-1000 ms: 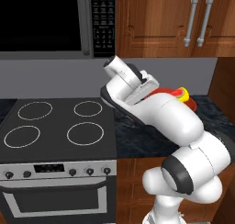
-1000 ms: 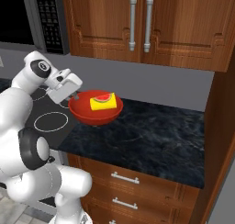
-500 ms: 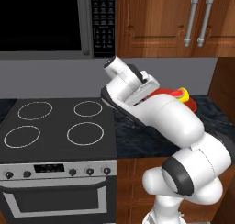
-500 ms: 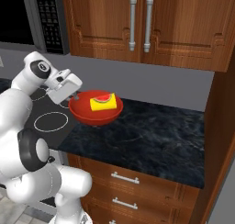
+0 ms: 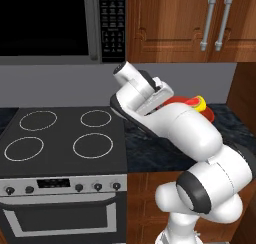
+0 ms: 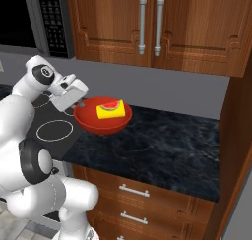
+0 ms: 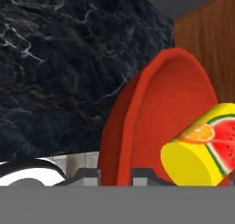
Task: Place the cup inside the bowl on the dining table and move the bowl to any counter.
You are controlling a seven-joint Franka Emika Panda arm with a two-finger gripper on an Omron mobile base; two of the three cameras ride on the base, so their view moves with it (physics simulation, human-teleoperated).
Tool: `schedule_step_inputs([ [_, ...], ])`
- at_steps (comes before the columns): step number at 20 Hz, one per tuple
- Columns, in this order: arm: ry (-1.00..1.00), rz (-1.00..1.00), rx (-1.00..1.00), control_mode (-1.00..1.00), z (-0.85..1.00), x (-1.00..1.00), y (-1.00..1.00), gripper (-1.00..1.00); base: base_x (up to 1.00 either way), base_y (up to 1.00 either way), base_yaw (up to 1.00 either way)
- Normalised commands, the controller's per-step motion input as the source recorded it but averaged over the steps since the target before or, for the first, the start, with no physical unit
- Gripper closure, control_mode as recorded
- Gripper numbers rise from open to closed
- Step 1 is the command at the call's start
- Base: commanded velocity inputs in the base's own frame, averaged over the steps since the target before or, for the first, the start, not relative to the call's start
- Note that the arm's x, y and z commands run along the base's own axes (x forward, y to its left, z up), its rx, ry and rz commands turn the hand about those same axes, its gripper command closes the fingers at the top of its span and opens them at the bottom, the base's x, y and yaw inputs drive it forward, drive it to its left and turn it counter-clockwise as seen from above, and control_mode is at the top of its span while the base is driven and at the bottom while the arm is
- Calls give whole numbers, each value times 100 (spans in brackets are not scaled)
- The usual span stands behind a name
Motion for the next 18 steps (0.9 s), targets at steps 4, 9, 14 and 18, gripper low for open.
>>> schedule_step_inputs([
  [4,0,0,1,-100,-25,0,0,100,0,0,0],
  [9,0,0,3,-100,-37,0,0,100,0,0,0],
  [14,0,0,2,-100,-15,0,0,100,0,0,0],
  [18,0,0,0,-100,-2,0,0,100,0,0,0],
])
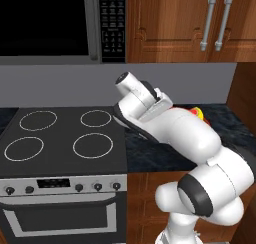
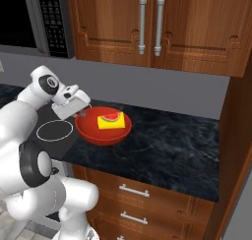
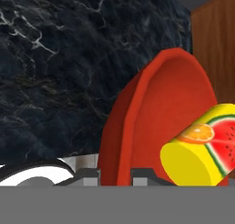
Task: Place the cup inside the bowl on the dining table and move the bowl to any counter.
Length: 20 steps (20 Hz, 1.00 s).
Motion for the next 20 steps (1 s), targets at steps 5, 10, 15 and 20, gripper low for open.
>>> schedule_step_inputs([
  [5,2,0,-1,-100,-19,0,0,100,0,0,0],
  [10,7,0,-5,-100,-23,0,0,100,0,0,0],
  [15,13,0,-12,-100,-1,0,0,100,0,0,0],
  [20,15,0,-10,-100,0,0,0,100,0,0,0],
])
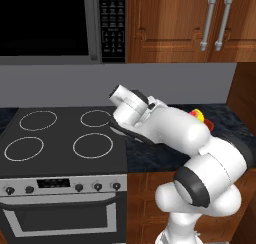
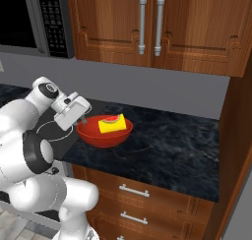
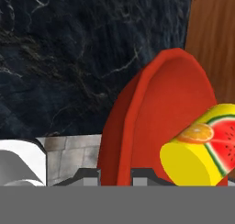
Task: Place the cup inside the bowl on the dining table and move the bowl to any counter.
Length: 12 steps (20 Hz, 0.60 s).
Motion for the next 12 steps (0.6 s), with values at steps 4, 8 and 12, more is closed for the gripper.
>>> schedule_step_inputs([
  [4,5,-1,-10,-100,-5,3,0,100,0,0,0],
  [8,-3,0,-7,-100,-6,5,0,100,0,0,0],
  [12,-9,0,-2,-100,-15,8,0,100,0,0,0],
])
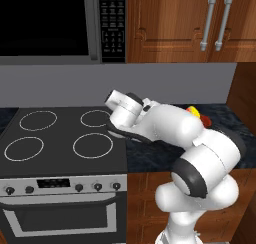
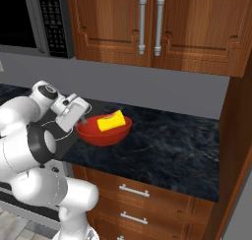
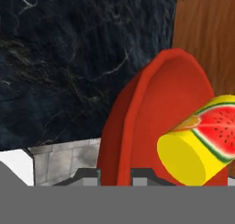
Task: Place the cup inside the bowl on the dining table and move the bowl to any counter.
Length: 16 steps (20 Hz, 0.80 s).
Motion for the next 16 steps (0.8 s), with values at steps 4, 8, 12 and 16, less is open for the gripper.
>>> schedule_step_inputs([
  [4,-10,0,-1,-100,-23,26,0,100,0,0,0],
  [8,-7,0,0,-100,-10,27,0,100,0,0,0],
  [12,-3,0,0,-100,-2,31,0,100,0,0,0],
  [16,0,0,0,-100,-7,38,0,100,0,0,0],
])
